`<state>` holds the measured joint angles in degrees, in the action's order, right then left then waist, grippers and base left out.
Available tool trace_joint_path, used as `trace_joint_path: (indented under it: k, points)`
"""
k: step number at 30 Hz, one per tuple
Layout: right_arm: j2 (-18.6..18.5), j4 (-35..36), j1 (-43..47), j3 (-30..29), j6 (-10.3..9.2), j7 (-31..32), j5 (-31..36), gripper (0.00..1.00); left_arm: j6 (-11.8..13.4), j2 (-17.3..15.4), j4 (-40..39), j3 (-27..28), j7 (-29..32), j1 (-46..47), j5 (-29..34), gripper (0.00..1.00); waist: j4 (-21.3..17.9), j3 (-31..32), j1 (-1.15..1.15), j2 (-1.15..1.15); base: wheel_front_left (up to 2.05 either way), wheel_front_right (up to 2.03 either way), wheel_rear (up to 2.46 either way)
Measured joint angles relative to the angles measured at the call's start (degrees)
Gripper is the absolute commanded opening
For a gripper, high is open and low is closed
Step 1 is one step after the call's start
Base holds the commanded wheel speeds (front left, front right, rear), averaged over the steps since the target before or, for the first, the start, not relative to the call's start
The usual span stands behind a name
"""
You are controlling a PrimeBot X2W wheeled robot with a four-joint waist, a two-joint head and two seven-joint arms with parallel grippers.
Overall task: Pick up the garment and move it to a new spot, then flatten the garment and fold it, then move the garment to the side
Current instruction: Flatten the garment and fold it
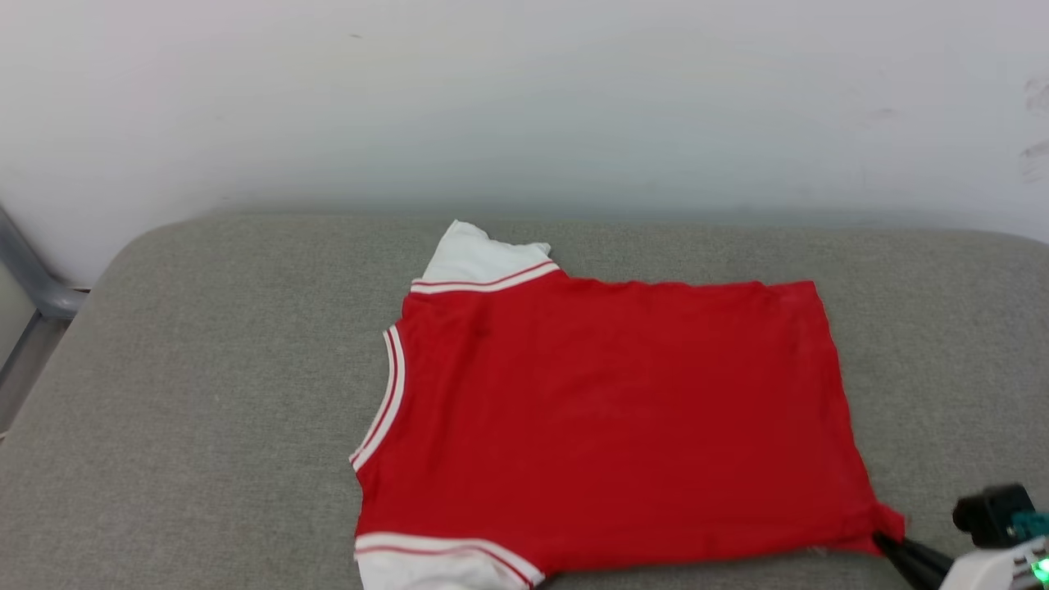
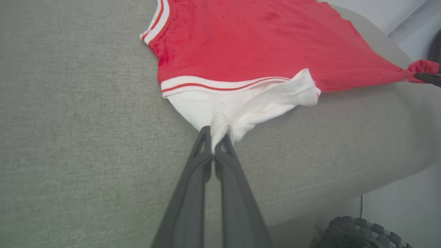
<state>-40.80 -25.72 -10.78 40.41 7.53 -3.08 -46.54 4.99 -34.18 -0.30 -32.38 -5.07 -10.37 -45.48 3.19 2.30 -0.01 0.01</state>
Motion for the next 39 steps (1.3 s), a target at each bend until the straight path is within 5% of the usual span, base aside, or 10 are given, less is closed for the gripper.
trace_joint_path:
  k: [18, 39]
  points:
    - [1.0, 10.9, 16.8, -13.6, -0.01, 5.3, 2.8, 0.0, 0.4, -1.6, -1.2, -2.0, 2.1, -3.7, -0.6, 0.0, 0.3, 0.5, 0.01, -0.01, 0.0, 0.0, 0.0]
    - [4.7, 16.1, 9.1, -20.3, -0.01, 12.8, 5.6, 0.0, -7.2, -1.2, 8.1, -1.9, 2.8, 22.5, 7.0, 0.0, -1.9, -5.6, 0.02, -0.01, 0.0, 0.0, 0.0]
